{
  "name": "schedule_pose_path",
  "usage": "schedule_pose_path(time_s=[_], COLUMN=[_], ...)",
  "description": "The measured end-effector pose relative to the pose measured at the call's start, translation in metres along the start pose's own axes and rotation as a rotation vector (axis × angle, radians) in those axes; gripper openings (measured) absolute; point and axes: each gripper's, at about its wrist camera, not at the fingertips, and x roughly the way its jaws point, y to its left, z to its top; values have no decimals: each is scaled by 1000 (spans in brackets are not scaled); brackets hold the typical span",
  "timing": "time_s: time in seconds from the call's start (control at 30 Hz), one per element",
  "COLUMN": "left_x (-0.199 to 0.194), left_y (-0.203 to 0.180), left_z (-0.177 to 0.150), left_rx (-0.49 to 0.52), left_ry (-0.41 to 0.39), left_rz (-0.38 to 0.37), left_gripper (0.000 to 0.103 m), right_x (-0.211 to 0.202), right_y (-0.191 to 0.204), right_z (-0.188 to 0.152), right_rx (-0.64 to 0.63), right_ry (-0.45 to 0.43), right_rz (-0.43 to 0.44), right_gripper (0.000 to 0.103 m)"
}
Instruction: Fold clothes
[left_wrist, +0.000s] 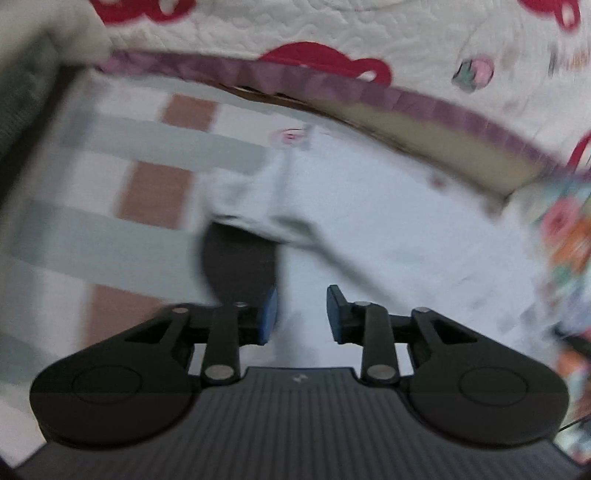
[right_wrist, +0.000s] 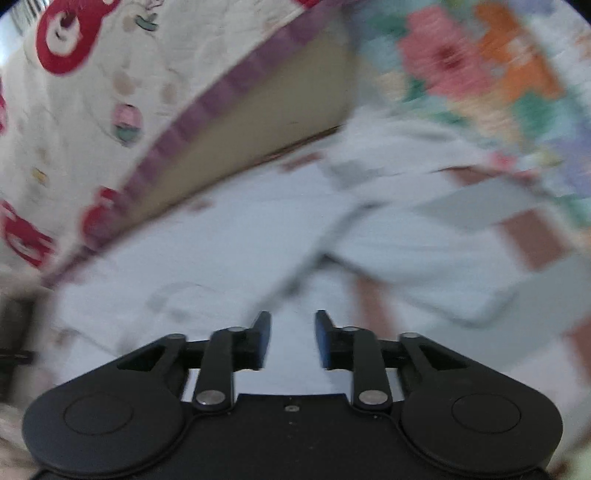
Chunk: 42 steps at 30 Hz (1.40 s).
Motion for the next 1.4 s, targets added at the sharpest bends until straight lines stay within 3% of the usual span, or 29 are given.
schedule_pose_path(time_s=[0.07, 0.17, 0.23, 0.3, 0.37, 0.57, 0.63, 0.67, 0.7, 0.8, 0.9, 1.0, 1.13, 1.2, 1.27, 1.4], left_x=[24, 59, 77, 87, 91, 91, 95, 96, 95, 80, 63, 69, 90, 97, 101, 101], left_y=[-5, -16, -28, -37, -38, -37, -35, -32, -28, -25, -22, -14, 0, 8, 8, -9], left_z=[2, -3, -7, -7, -7, 2, 4, 5, 4, -6, -13, -15, -20, -28, -34, -31], left_rx=[-85, -206, -216, -185, -188, -232, -272, -286, -300, -317, -313, -313, -403, -491, -526, -424], left_ry=[48, 145, 167, 142, 94, -84, -93, -82, -66, -96, -124, -92, 20, 74, 102, 68], left_rz=[-75, -140, -143, -96, -26, 65, 13, -34, -79, -103, -144, -201, -244, -334, -377, -288], left_gripper=[36, 38, 41, 42, 45, 49, 48, 34, 3, 2, 2, 4, 8, 19, 29, 39], right_x=[26, 57, 65, 69, 76, 91, 93, 91, 84, 53, 34, 35, 43, 42, 35, 28], right_y=[0, -4, -5, -5, -3, -10, -10, -8, -8, -6, -14, -20, -14, -11, -8, -8], right_z=[8, 14, 8, 1, -7, -10, -4, -1, 1, 7, -2, -21, -31, -31, -27, -19], right_rx=[57, 154, 207, 234, 245, 281, 277, 261, 257, 278, 330, 300, 259, 242, 236, 178], right_ry=[33, 83, 78, 76, 82, -40, -44, -47, -78, -151, -68, 6, 23, 17, 4, 4], right_rz=[8, -43, -44, -29, -7, 68, 62, 70, 110, 235, 216, 145, 106, 122, 178, 191], right_gripper=[46, 46, 46, 47, 56, 58, 31, 7, 6, 6, 6, 6, 6, 6, 6, 6])
